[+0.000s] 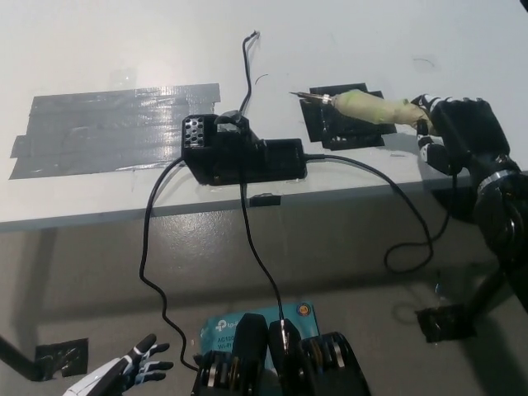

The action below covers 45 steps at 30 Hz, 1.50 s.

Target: The robot uses its right hand to grab and lift the soldering gun kept on the middle of the table and puts it in its base

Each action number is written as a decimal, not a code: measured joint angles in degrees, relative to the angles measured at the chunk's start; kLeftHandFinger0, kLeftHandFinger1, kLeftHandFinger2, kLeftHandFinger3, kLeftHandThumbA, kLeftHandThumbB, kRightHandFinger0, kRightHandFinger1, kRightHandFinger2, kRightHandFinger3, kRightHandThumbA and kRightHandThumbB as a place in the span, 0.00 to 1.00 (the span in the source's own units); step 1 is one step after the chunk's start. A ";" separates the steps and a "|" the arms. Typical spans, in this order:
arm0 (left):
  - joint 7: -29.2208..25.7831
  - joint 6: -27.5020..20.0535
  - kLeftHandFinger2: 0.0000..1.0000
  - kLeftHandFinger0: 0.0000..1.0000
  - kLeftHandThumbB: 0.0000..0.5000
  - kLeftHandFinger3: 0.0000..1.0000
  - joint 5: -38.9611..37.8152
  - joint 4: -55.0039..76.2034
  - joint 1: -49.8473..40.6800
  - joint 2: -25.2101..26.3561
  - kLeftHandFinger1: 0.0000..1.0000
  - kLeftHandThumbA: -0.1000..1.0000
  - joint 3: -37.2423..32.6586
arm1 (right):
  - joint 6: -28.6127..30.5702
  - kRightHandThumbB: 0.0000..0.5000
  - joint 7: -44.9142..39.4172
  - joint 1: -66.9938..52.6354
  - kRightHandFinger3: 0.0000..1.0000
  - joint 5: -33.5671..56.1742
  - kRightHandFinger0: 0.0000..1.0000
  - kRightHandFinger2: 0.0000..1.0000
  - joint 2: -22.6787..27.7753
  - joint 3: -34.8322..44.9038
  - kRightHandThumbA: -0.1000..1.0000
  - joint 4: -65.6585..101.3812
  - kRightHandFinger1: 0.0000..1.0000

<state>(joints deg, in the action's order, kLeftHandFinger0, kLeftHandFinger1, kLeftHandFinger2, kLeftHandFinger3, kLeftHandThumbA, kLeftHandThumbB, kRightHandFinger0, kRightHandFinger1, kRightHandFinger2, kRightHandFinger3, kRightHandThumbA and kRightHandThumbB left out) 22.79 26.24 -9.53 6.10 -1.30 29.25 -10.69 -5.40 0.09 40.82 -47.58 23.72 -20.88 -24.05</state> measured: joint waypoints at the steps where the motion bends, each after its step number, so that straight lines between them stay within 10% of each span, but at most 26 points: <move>1: -0.01 0.00 0.88 1.00 1.00 1.00 0.00 0.00 -0.05 0.00 0.91 1.00 0.02 | 0.09 0.06 -0.14 0.06 0.15 0.05 0.00 0.39 0.09 0.03 0.00 0.21 0.05; 3: -0.02 0.00 0.88 1.00 1.00 1.00 -0.02 0.00 -0.11 0.00 0.93 1.00 0.04 | 0.50 0.02 -0.35 0.25 0.00 0.16 0.00 0.45 0.25 0.07 0.00 0.44 0.08; 14: -0.01 0.00 0.87 1.00 1.00 1.00 -0.06 -0.20 -0.16 0.04 0.93 1.00 0.20 | 4.20 0.09 -2.83 1.78 0.12 1.80 0.00 0.42 1.46 0.56 0.00 3.28 0.20; 20: -0.03 0.00 0.90 1.00 1.00 1.00 -0.07 -0.21 -0.35 0.04 0.97 1.00 0.32 | 5.77 0.00 -4.03 3.00 0.33 2.11 0.00 0.59 3.47 0.87 0.00 3.53 0.21; 33: -0.07 0.00 0.91 1.00 1.00 1.00 -0.05 -0.37 -0.55 0.05 1.00 1.00 0.43 | 9.47 0.05 -6.54 5.48 0.20 2.13 0.00 0.45 4.62 0.80 0.00 3.51 0.07; 45: -0.14 0.00 0.91 1.00 1.00 1.00 -0.11 -0.35 -0.54 0.05 1.00 1.00 0.47 | 13.01 0.12 -7.61 5.76 0.39 1.93 0.00 0.61 4.47 -0.36 0.00 3.40 0.17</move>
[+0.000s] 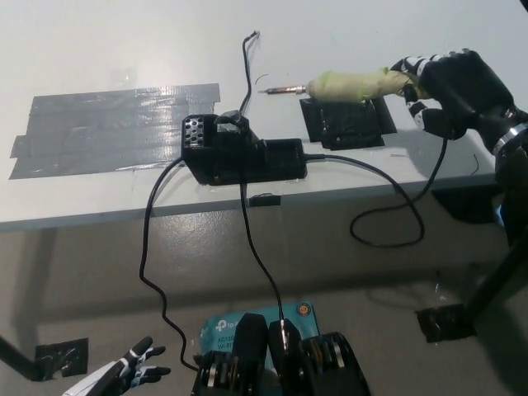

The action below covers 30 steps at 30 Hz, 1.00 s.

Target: The robot uses its right hand to grab and lift the soldering gun kept on the middle of the table and puts it in its base

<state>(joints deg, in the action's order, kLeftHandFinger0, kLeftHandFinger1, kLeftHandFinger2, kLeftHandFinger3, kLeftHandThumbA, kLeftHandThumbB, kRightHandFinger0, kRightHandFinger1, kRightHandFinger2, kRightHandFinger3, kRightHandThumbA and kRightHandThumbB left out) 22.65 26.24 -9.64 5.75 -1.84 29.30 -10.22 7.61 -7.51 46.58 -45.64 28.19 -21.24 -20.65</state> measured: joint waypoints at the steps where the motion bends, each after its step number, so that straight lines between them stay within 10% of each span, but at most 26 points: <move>1: -0.01 0.00 0.92 1.00 1.00 1.00 0.00 0.00 0.00 0.00 1.00 1.00 0.01 | 0.36 0.11 0.00 0.00 0.40 -0.05 0.00 0.61 0.00 -0.13 0.00 -0.08 0.17; 17: -0.08 0.00 0.89 1.00 1.00 1.00 0.06 0.00 0.05 0.00 0.97 1.00 0.02 | 3.19 0.00 -0.16 0.03 0.25 -0.43 0.00 0.44 -0.43 -0.84 0.00 -0.16 0.06; 21: -0.09 0.00 0.90 1.00 1.00 1.00 0.07 0.00 0.05 0.00 0.99 1.00 -0.05 | 2.57 0.00 -0.66 0.04 0.40 -0.90 0.00 0.56 -0.88 -0.85 0.00 0.00 0.13; 30: -0.09 0.00 0.89 1.00 1.00 1.00 0.08 0.00 0.13 0.00 0.97 1.00 -0.41 | 0.29 0.12 -1.79 1.34 0.40 -2.73 0.00 0.51 -1.32 -0.85 0.00 0.24 0.14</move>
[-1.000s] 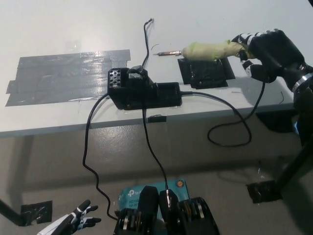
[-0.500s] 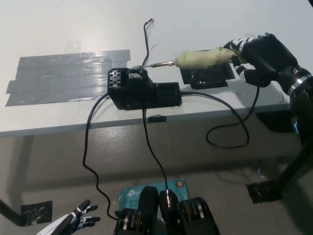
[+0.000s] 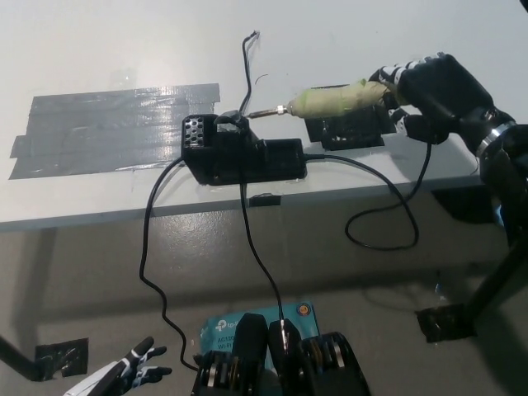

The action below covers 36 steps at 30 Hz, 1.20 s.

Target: The robot uses its right hand to grab and lift the soldering gun kept on the middle of the table and puts it in its base

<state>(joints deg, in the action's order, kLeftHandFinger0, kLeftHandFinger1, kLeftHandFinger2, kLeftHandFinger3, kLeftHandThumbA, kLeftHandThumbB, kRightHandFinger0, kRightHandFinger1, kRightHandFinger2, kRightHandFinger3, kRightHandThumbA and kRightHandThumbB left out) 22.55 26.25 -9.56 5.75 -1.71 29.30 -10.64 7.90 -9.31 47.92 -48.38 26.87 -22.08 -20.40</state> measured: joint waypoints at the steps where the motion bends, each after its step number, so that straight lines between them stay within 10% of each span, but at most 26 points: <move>1: -0.01 0.00 0.89 1.00 1.00 1.00 0.00 0.00 -0.01 0.00 0.98 1.00 -0.04 | -0.12 0.13 -0.08 0.11 0.40 -0.12 0.00 0.51 0.00 0.00 0.00 0.00 0.13; 11: 0.00 0.00 0.85 1.00 0.96 1.00 0.17 0.01 0.48 0.01 0.95 1.00 -0.61 | -0.10 0.25 -0.53 0.53 0.30 -1.29 0.00 0.45 -0.02 -0.34 0.00 0.12 0.08; 15: 0.00 0.00 0.86 1.00 1.00 1.00 0.21 0.01 0.51 0.01 0.96 1.00 -0.71 | -0.04 0.09 -0.52 0.53 0.34 -1.75 0.00 0.45 -0.04 -0.42 0.00 0.12 0.09; 24: 0.00 0.00 0.88 1.00 1.00 1.00 0.28 0.01 0.88 0.01 1.00 1.00 -1.24 | 0.20 0.13 -0.48 1.14 0.28 -2.44 0.00 0.42 -0.52 -0.97 0.00 -0.29 0.07; 28: 0.01 0.00 0.87 1.00 1.00 1.00 0.18 0.01 1.00 0.02 0.98 1.00 -1.39 | 0.21 0.04 -0.48 1.31 0.06 -2.70 0.00 0.29 -0.64 -1.53 0.00 -0.37 0.00; 36: 0.01 0.00 0.86 1.00 1.00 1.00 0.22 0.00 2.06 0.08 0.97 1.00 -1.73 | 0.19 0.01 -0.46 1.34 0.11 -3.90 0.00 0.34 -1.10 -2.26 0.00 -0.58 0.00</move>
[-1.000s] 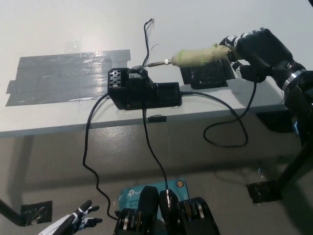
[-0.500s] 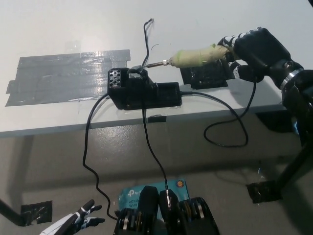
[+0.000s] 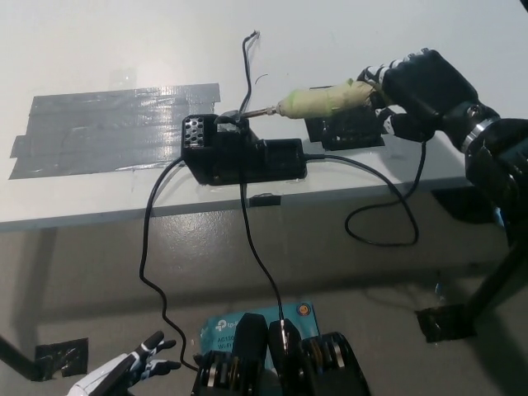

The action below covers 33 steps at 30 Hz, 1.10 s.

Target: The robot uses its right hand to grab and lift the soldering gun kept on the middle of the table and puts it in its base

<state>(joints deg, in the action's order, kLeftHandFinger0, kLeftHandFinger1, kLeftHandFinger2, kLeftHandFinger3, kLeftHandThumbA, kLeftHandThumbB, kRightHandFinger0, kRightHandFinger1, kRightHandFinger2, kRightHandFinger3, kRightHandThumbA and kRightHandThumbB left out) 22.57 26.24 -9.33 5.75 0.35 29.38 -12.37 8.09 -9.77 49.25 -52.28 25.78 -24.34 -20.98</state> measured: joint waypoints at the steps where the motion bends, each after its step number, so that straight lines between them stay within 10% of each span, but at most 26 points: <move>1: 0.00 0.00 0.86 1.00 1.00 1.00 0.01 0.00 0.08 0.00 0.97 1.00 -0.02 | 0.01 0.00 0.05 0.02 0.12 -0.23 0.00 0.34 -0.08 -0.17 0.00 -0.26 0.00; 4: 0.00 0.00 0.86 1.00 1.00 1.00 0.00 0.00 0.14 0.00 0.97 1.00 -0.12 | 0.03 0.17 0.42 0.06 0.18 -1.14 0.00 0.37 -0.22 -0.99 0.00 -1.52 0.00; 10: 0.01 0.00 0.89 1.00 1.00 1.00 0.00 0.00 0.37 0.01 1.00 1.00 -0.54 | -0.13 0.20 0.81 0.17 0.27 -2.56 0.00 0.41 -0.22 -1.90 0.00 -1.92 0.02; 15: 0.00 0.00 0.89 1.00 1.00 1.00 0.01 0.01 0.57 0.02 1.00 1.00 -0.88 | -0.34 0.08 0.85 0.27 0.10 -3.32 0.00 0.40 -0.44 -2.29 0.00 -2.34 0.01; 21: 0.00 0.00 0.89 1.00 1.00 1.00 0.05 0.02 0.93 0.03 1.00 1.00 -1.32 | -0.46 0.09 1.16 1.07 0.19 -4.25 0.00 0.45 -1.04 -2.89 0.00 -4.01 0.04; 24: 0.00 0.00 0.88 1.00 1.00 1.00 0.05 0.02 1.28 0.03 1.00 1.00 -1.55 | -0.46 0.04 1.16 2.14 0.03 -4.92 0.00 0.45 -1.22 -3.42 0.00 -4.16 0.04; 28: -0.01 0.00 0.88 1.00 0.99 1.00 0.09 0.08 1.74 0.03 1.00 1.00 -1.88 | -0.38 0.04 1.46 4.06 0.24 -5.98 0.00 0.45 -2.14 -4.64 0.00 -5.12 0.05; 33: -0.01 0.00 0.87 1.00 0.97 1.00 0.37 0.30 1.93 0.03 1.00 1.00 -2.12 | -0.04 0.00 2.48 5.66 0.00 -7.29 0.00 0.37 -3.48 -5.94 0.00 -6.25 0.00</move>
<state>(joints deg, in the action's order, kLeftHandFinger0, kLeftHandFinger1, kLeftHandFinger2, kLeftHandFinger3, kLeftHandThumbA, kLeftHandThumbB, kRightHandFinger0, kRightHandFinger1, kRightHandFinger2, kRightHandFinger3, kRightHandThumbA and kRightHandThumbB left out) 22.56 26.24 -8.97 6.05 2.27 29.41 -14.48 8.06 -7.30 54.92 -59.57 22.30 -30.27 -27.24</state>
